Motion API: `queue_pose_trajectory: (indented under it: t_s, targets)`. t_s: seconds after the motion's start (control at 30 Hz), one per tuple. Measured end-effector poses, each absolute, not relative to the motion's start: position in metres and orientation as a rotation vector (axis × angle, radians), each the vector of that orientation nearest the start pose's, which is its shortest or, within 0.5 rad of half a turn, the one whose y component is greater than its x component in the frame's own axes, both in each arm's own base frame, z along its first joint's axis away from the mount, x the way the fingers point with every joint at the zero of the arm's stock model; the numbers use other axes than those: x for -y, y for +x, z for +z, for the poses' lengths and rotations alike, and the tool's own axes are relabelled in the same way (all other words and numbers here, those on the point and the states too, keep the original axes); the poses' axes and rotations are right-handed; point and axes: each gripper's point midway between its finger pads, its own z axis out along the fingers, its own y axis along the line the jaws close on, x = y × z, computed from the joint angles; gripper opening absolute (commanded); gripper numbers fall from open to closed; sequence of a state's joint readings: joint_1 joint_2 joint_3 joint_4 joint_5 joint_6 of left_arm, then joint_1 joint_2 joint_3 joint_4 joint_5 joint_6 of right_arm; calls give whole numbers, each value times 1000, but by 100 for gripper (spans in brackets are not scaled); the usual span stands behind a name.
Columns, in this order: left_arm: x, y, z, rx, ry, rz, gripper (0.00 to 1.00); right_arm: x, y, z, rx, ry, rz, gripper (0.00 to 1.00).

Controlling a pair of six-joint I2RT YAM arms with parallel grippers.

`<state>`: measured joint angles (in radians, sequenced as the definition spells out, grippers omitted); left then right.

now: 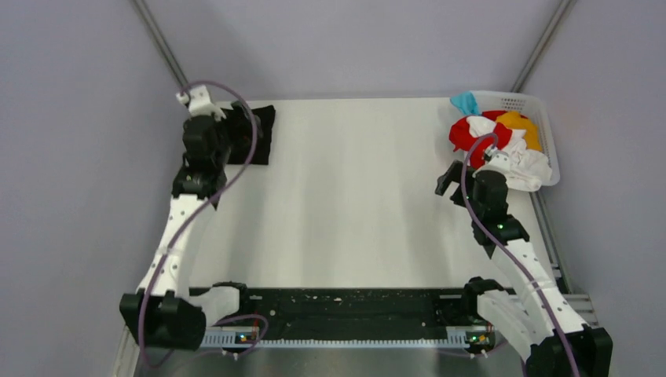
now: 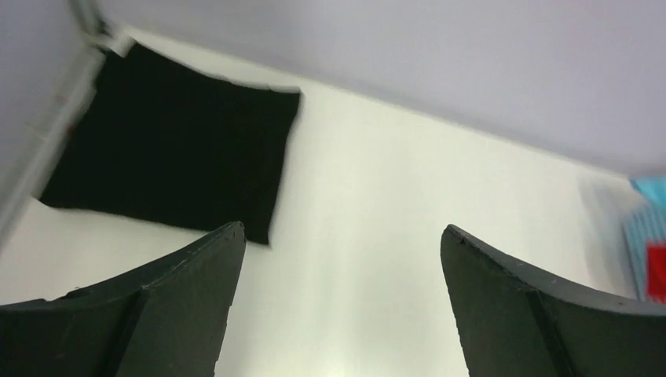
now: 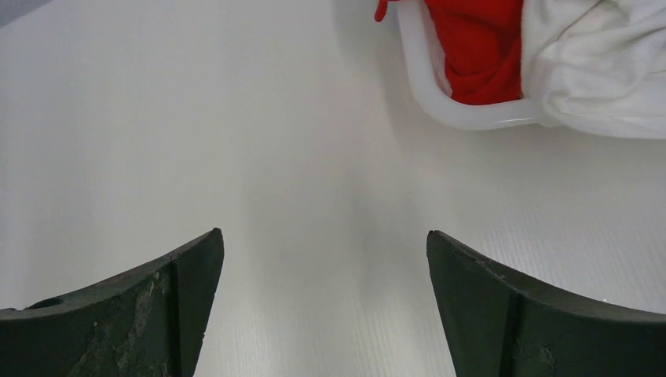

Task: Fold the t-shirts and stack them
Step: Reset both arms

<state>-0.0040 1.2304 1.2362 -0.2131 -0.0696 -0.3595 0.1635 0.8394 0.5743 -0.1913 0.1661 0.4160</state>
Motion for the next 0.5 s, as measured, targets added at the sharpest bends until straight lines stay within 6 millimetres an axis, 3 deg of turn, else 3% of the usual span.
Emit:
queue_pose_trajectory:
  t_s: [0.1, 0.23, 0.3, 0.37, 0.5]
  targets:
    - [50, 369, 287, -1788, -277, -332, 99, -27, 297, 166, -1947, 395, 162, 99]
    - [61, 325, 187, -1963, -301, -402, 99, -17, 290, 169, -1905, 427, 122, 99]
    - [61, 305, 151, -2033, -321, -403, 99, -14, 287, 169, -1886, 436, 111, 99]
    - [59, 293, 137, -2052, -330, -399, 99, -12, 286, 168, -1872, 440, 109, 99]
    - [57, 291, 155, -1979, -325, -399, 99, -10, 283, 161, -1875, 443, 99, 99]
